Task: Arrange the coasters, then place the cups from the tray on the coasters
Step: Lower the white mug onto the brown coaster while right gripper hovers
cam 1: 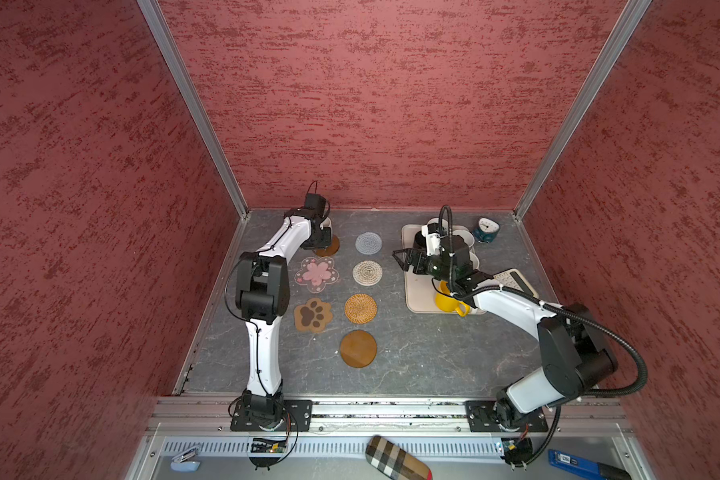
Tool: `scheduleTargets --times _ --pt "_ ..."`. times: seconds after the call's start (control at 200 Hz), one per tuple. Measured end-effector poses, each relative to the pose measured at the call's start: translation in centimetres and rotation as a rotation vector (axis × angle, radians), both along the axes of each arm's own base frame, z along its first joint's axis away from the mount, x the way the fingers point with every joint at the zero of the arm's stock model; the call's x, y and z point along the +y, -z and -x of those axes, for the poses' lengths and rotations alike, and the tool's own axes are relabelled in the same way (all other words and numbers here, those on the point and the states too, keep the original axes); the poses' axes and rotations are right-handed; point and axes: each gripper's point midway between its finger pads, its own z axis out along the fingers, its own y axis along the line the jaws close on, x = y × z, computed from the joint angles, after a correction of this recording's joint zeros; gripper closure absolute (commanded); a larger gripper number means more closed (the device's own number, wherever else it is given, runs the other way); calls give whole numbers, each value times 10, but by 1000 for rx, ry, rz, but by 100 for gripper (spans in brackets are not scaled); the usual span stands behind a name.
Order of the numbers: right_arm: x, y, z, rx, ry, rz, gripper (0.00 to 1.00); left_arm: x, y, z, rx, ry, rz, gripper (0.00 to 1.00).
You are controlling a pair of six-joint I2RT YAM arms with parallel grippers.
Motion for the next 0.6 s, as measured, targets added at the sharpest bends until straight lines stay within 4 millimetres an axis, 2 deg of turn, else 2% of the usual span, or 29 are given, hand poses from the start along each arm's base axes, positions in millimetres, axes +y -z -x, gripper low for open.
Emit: scheduleTargets --times 0.476,0.596 --pt "0 -3 1 -6 -3 -9 1 0 9 1 1 0 0 100" --pt "0 -3 3 -8 -2 -9 1 -1 9 0 -2 0 1 90"
